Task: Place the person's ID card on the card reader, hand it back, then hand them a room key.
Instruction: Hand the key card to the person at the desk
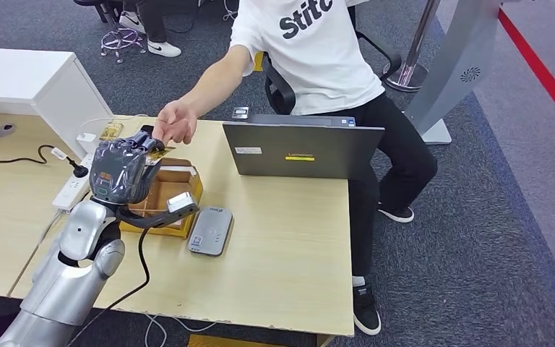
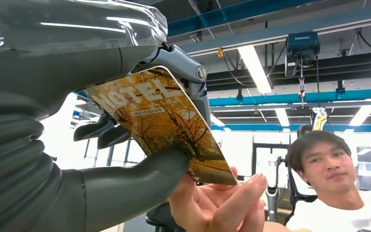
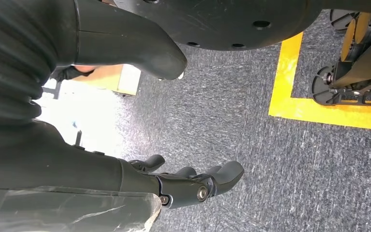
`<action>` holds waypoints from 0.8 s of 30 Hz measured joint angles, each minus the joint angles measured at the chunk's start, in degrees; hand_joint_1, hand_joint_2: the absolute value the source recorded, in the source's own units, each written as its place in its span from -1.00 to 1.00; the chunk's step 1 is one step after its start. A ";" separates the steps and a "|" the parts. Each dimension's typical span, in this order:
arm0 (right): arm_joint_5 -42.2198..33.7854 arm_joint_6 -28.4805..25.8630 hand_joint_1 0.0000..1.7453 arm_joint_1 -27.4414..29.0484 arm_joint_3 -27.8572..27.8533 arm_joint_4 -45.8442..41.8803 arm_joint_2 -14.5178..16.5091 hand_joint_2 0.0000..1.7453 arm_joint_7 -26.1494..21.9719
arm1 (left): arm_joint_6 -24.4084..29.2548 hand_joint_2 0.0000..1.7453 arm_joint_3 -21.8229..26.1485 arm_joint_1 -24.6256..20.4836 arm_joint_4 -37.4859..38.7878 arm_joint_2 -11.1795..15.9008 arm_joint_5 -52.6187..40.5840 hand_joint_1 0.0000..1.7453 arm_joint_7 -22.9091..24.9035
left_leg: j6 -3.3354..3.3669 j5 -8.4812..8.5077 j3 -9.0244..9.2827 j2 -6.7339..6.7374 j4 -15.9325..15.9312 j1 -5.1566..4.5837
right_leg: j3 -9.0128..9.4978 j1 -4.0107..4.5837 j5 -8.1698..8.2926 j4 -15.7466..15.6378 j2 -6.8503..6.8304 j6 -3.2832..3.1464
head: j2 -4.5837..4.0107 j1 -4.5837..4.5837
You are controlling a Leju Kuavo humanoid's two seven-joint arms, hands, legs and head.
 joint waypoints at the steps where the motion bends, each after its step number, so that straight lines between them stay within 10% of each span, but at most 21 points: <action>1: 0.01 -0.02 -1.00 0.00 0.00 0.00 0.00 1.00 0.00 | 0.04 1.00 0.04 0.00 -0.03 0.00 0.00 1.00 -0.04 | 0.00 -0.01 -0.01 0.00 0.00 0.00 | -0.01 0.00 0.00 0.00 0.00 0.00 | 0.00 0.00; 9: 0.21 -0.06 -1.00 -0.01 -0.02 0.00 0.00 1.00 0.00 | 0.70 1.00 0.31 0.28 -1.06 -0.31 -0.16 1.00 -0.76 | -0.02 -0.07 -0.08 0.04 0.00 0.00 | -0.11 0.00 -0.01 -0.01 0.05 0.00 | 0.00 0.00; 13: 0.33 -0.06 -1.00 -0.01 -0.04 0.00 0.00 1.00 0.00 | 0.80 1.00 0.32 0.62 -1.45 -0.39 -0.24 -1.00 -0.98 | -0.02 -0.06 -0.08 0.03 0.00 0.00 | -0.11 0.00 -0.02 0.00 0.04 0.00 | 0.00 0.00; 24: 0.15 -0.06 -1.00 0.01 -0.80 0.00 0.03 1.00 0.02 | 0.72 1.00 0.32 3.85 -2.65 -0.72 -0.98 -1.00 -1.78 | -0.03 -0.03 -0.06 0.02 0.00 0.00 | -0.08 0.00 -0.01 0.00 0.01 0.00 | 0.00 0.00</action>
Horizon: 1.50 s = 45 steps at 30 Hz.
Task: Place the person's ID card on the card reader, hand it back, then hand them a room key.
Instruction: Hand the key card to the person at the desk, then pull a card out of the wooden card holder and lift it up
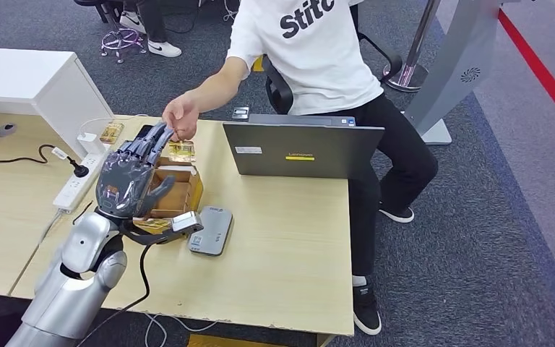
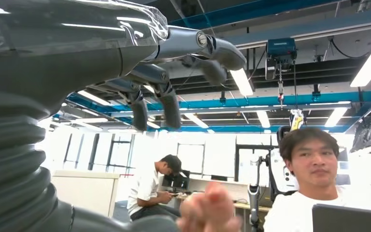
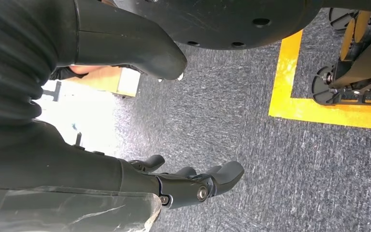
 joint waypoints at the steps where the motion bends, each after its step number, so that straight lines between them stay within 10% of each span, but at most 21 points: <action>1: -0.02 0.00 -1.00 0.00 -0.10 0.00 0.01 1.00 0.00 | 0.00 1.00 0.00 0.41 -0.29 -0.04 -0.08 -1.00 -0.01 | 0.00 0.00 0.00 0.00 0.00 0.00 | 0.00 0.00 0.00 0.00 0.00 0.00 | 0.00 0.00; 20: -1.37 -0.62 -1.00 0.29 -2.50 0.00 0.37 1.00 -0.16 | -11.90 1.00 -1.16 10.46 -5.77 2.63 -1.29 -1.00 0.18 | 0.00 -0.01 -0.01 0.00 -0.01 0.01 | -0.02 0.00 -0.02 0.00 0.00 -0.01 | 0.00 0.00; 45: 0.49 0.17 -1.00 0.28 -3.13 0.00 0.38 1.00 0.14 | -14.32 1.00 0.14 10.07 4.55 5.20 0.48 -1.00 2.20 | 0.02 0.03 0.00 -0.02 -0.01 0.02 | 0.01 0.00 0.00 0.00 -0.02 -0.01 | 0.00 0.00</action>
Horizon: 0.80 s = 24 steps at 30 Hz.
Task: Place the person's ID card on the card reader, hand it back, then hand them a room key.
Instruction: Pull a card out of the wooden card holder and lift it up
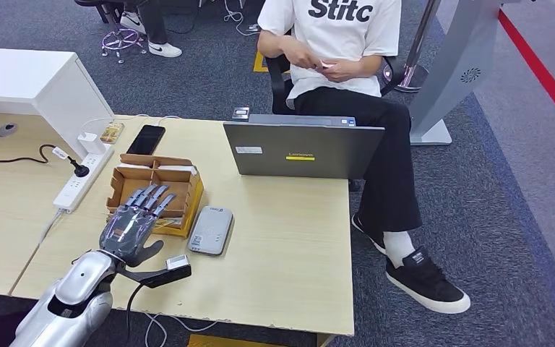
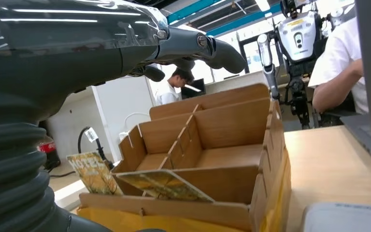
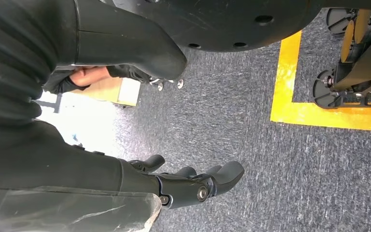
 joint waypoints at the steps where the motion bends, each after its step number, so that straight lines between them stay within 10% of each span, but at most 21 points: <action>1: 0.04 0.00 -1.00 0.00 0.00 0.00 0.00 1.00 -0.02 | -0.04 1.00 0.03 -0.09 0.54 -0.01 0.00 -1.00 0.00 | 0.00 0.00 0.00 0.00 0.00 0.00 | 0.00 0.00 0.00 0.00 0.00 0.00 | 0.00 0.00; 24: 0.63 0.15 -1.00 -0.01 -0.01 0.00 0.00 1.00 -0.26 | 0.14 1.00 0.41 -0.67 4.51 -0.19 -0.48 -1.00 0.28 | 0.00 0.00 0.00 0.00 0.00 -0.01 | 0.00 0.00 0.00 0.00 0.00 0.00 | 0.00 0.00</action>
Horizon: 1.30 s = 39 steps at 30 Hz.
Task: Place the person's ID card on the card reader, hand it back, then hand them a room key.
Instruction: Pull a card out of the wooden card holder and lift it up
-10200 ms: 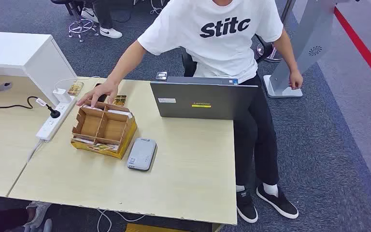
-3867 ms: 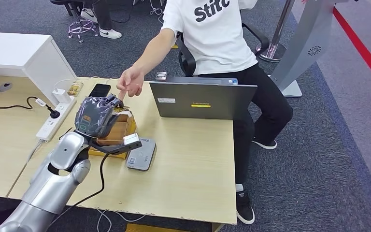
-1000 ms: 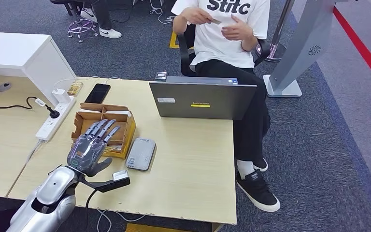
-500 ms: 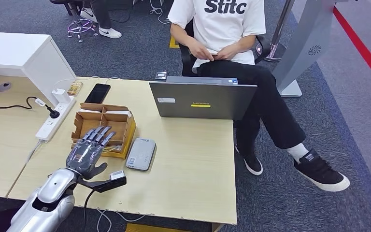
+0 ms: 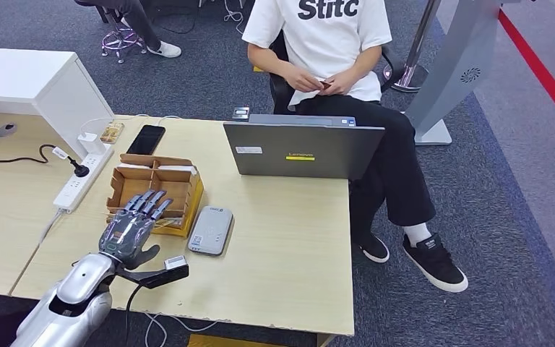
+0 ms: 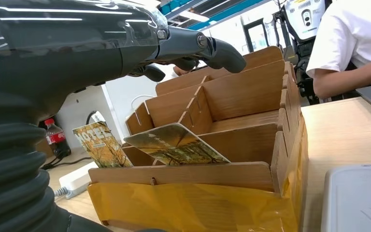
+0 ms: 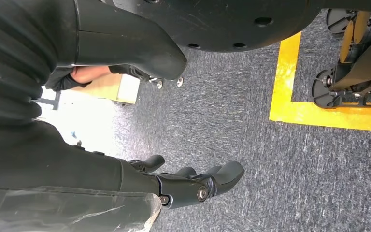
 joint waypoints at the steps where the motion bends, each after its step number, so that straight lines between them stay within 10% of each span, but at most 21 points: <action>1: 0.03 0.00 -1.00 0.00 0.00 0.00 0.00 1.00 0.03 | 0.10 1.00 0.00 -0.04 0.12 -0.07 -0.10 -1.00 0.13 | 0.00 0.00 0.00 0.00 0.00 0.00 | 0.00 0.00 0.00 0.00 0.00 0.00 | 0.00 0.00; 5: 0.22 -0.04 -1.00 0.01 0.00 0.00 0.00 1.00 0.13 | 0.42 1.00 0.06 -0.13 0.44 -0.26 -0.26 -1.00 0.54 | 0.00 0.00 0.00 0.00 0.00 0.00 | 0.00 0.00 0.00 0.00 0.00 0.00 | 0.00 0.00; 10: 0.38 -0.04 -1.00 0.01 0.00 0.00 0.00 1.00 0.19 | 0.59 1.00 0.69 -0.13 0.44 -0.27 -0.02 0.92 0.56 | 0.00 0.00 0.00 0.00 0.00 0.00 | 0.00 0.00 0.00 0.00 0.00 0.00 | 0.00 0.00; 39: 0.46 0.03 -1.00 0.00 -0.02 0.00 0.00 1.00 0.16 | 0.71 1.00 1.03 -0.38 0.44 -0.29 0.13 1.00 0.55 | 0.00 0.00 0.00 0.00 0.00 0.00 | 0.01 0.00 0.00 0.00 -0.01 0.00 | 0.00 0.00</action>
